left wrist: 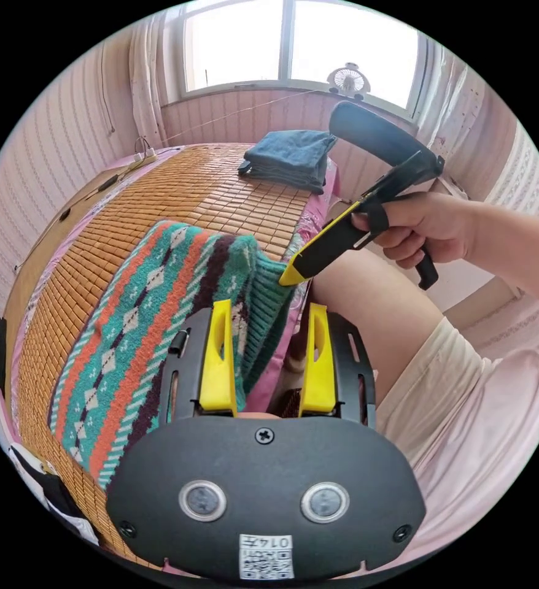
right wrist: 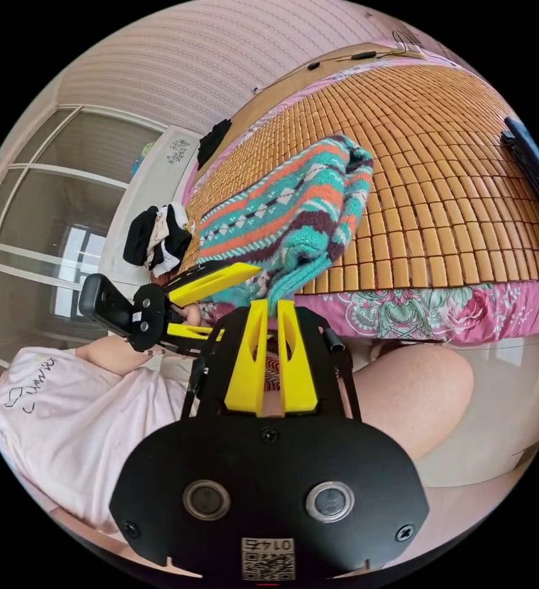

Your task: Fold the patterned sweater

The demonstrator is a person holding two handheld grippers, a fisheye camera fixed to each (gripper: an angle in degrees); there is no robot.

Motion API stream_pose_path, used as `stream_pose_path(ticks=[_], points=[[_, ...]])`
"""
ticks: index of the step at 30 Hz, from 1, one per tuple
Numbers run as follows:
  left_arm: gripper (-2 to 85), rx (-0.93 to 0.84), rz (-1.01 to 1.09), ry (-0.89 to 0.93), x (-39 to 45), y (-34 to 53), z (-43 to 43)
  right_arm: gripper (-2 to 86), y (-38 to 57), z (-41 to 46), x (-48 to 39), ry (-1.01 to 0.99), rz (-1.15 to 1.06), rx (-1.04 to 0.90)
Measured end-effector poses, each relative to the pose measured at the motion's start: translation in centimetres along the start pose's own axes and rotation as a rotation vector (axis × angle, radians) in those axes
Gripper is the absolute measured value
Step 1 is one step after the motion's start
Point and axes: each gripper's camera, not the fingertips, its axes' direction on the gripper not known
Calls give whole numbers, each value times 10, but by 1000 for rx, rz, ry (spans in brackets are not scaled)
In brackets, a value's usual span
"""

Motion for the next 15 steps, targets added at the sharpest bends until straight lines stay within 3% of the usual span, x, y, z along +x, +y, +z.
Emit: stream_pose_path(ticks=[3, 6, 8, 11, 12, 15], points=[[133, -3, 1, -53, 2, 8, -15, 23, 6, 0, -18, -136, -94, -63], [67, -8, -22, -48, 1, 31, -35, 30, 17, -4, -39, -66, -183, -81], [62, -23, -31, -20, 0, 46, -43, 41, 26, -19, -37, -56, -176, 20], [57, -33, -78, -5, -3, 69, -59, 127, 39, -48, -4, 122, 2, 234], [57, -24, -95, -13, -5, 78, -69, 176, 40, -50, 13, 193, 85, 256], [55, -2, -157, -15, -13, 98, -97, 193, 38, -39, 50, 202, 239, 252]])
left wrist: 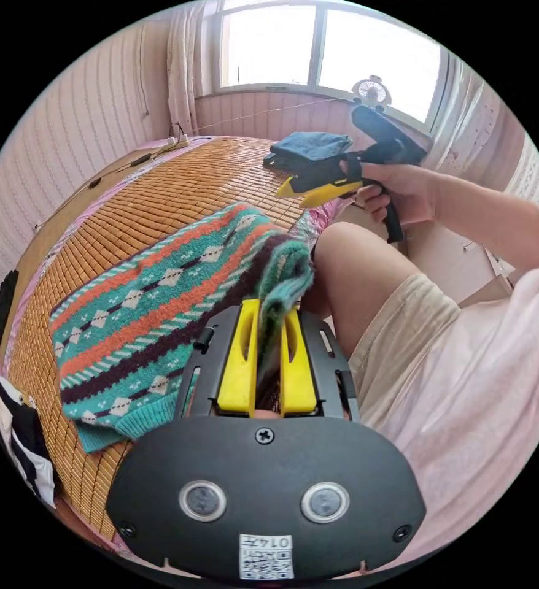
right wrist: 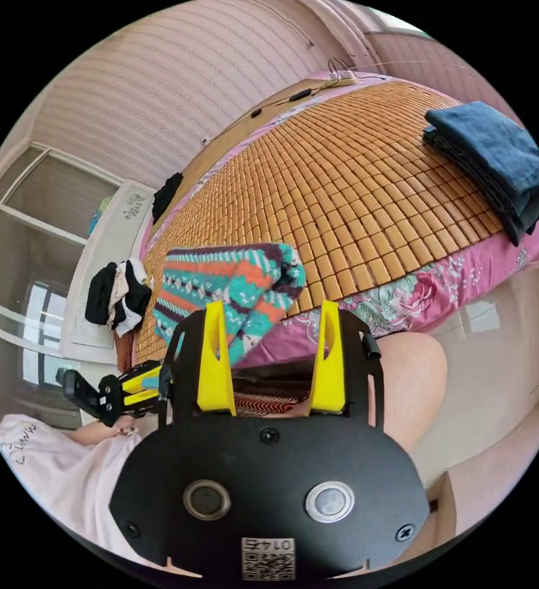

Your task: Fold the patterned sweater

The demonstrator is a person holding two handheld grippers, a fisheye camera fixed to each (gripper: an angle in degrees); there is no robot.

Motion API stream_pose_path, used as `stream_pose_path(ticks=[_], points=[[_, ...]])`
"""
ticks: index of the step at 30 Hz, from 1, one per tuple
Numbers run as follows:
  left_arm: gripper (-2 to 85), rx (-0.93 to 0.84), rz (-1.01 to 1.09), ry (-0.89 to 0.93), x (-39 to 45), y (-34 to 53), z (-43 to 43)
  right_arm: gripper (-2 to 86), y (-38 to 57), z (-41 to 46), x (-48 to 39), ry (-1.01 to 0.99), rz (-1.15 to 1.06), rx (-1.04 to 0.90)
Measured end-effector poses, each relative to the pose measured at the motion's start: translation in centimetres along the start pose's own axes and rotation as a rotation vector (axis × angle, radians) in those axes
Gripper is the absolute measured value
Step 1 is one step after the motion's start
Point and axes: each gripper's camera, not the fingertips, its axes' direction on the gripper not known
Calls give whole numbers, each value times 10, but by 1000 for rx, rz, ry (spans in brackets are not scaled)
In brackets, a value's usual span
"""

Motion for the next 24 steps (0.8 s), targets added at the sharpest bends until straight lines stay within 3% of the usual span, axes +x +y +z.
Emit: stream_pose_path(ticks=[4, 8, 14, 24], points=[[54, 11, -63, 4, -17, 22, -33, 178, -5, 28, 22, -80, 127, -33], [53, 30, -161, 1, -46, 43, -67, 101, 0, 45, 25, -237, 96, -134], [51, 80, -143, 17, -69, 52, -115, 25, 26, -5, 19, -366, 2, -29], [50, 346, -235, 361, -115, 38, -191, 6, 37, -119, -46, -462, -239, 192]])
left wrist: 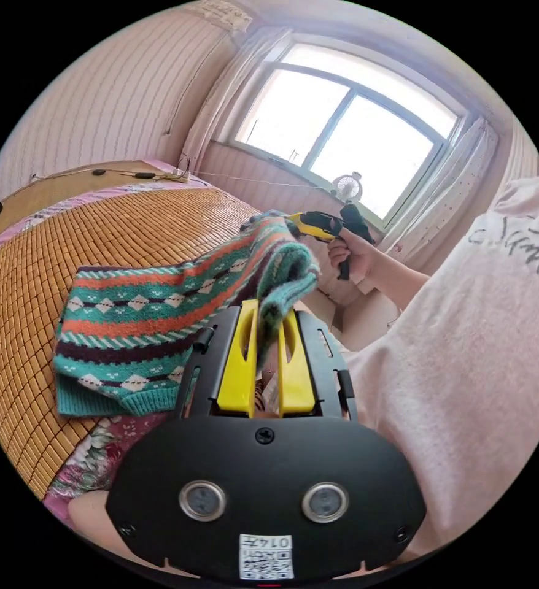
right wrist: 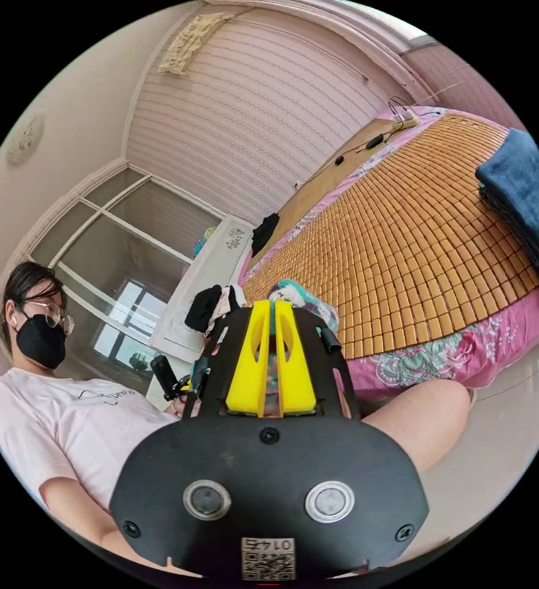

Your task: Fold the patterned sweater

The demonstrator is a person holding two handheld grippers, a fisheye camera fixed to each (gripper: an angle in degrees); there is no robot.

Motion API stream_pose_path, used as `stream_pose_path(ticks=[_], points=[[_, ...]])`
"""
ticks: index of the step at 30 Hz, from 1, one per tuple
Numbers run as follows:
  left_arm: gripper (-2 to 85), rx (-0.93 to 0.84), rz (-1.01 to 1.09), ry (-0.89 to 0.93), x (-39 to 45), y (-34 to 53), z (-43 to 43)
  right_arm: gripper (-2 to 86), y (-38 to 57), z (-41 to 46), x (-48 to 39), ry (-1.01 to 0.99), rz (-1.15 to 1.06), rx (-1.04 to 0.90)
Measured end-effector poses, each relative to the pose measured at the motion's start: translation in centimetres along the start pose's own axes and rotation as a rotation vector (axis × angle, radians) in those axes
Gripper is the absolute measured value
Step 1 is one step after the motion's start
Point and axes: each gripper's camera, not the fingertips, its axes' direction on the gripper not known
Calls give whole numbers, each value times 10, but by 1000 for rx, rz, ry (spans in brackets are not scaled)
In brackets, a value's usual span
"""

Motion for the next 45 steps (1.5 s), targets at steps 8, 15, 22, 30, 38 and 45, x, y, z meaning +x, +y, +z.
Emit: stream_pose_path(ticks=[8, 15, 22, 30, 38, 45], points=[[57, 186, -366, -220, -90, 28, -86, 11, -70, 197, -91, -20, -230, -189], [54, 266, -669, -459, -184, 51, -122, 28, -75, 375, -115, 187, -255, -323], [116, 155, -446, -522, -187, 20, -119, 98, -38, 345, -159, 325, -531, -348], [70, -214, -399, -498, -252, -1, -23, 100, -25, 424, -160, 505, -541, -496], [41, -91, -463, -528, -246, 20, -59, 91, -44, 543, -180, 544, -598, -568], [41, -135, -506, -544, -280, 43, -24, 84, -35, 641, -176, 784, -707, -783]])
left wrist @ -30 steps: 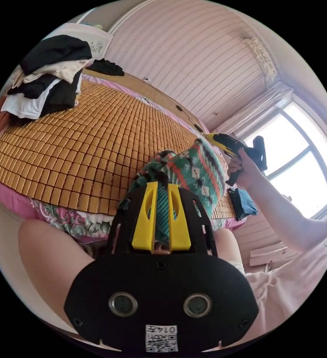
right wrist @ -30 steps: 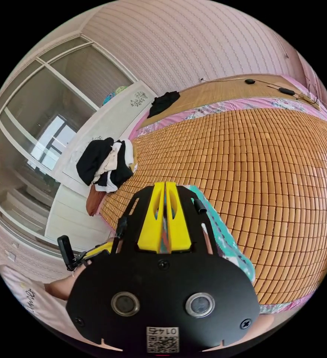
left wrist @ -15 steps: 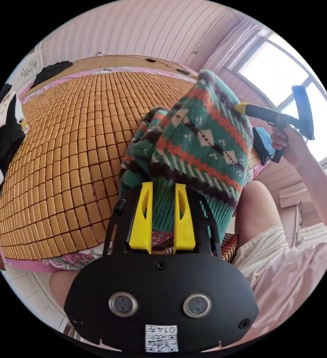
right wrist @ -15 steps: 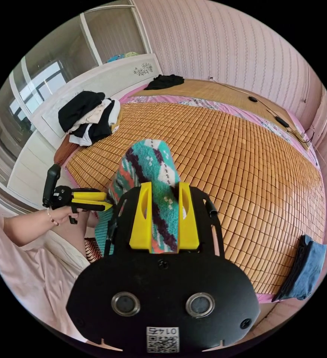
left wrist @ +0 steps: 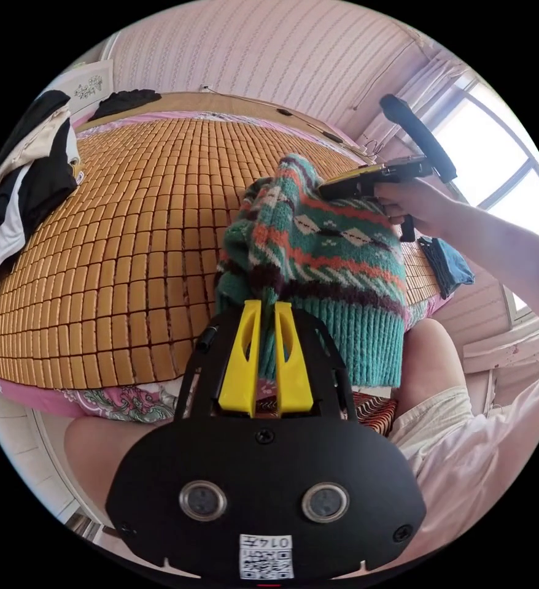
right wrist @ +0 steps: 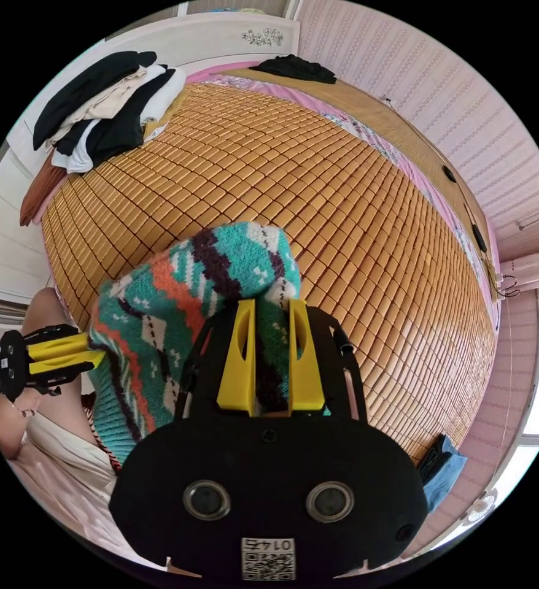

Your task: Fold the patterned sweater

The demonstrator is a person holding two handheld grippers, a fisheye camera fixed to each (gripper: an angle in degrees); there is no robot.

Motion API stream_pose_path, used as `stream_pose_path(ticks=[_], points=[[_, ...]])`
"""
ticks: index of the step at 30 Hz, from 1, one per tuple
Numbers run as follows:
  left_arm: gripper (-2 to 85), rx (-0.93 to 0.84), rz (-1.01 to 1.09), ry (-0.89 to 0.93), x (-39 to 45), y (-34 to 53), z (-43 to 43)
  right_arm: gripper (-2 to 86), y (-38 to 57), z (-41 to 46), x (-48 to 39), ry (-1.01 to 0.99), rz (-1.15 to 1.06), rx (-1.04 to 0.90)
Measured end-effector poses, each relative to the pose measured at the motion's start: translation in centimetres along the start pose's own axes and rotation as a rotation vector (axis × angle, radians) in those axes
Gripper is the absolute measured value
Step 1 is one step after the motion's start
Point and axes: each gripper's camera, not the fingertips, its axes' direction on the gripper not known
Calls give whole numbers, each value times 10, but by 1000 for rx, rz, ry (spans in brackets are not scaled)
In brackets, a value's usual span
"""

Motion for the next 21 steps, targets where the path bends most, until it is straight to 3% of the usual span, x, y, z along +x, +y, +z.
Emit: stream_pose_path(ticks=[8, 10, 12, 16, 19, 21], points=[[50, 66, -58, 83, -16, 2, -12, 84, -8, 5, 21, -94, 57, 26], [45, 106, -8, 33, -8, 1, -25, 84, -5, 4, 18, -60, 48, 48], [39, 145, 171, -107, 24, -8, -32, 84, -1, 2, 17, -30, 39, 65], [28, 197, 335, -153, 62, -34, -9, 85, 5, 0, 27, -49, 53, 72], [10, 137, 333, -257, 61, -66, 41, 88, 19, -7, 44, -103, 116, 105], [-3, -14, 331, -317, 44, -79, 92, 90, 38, -22, 57, -145, 145, 172]])
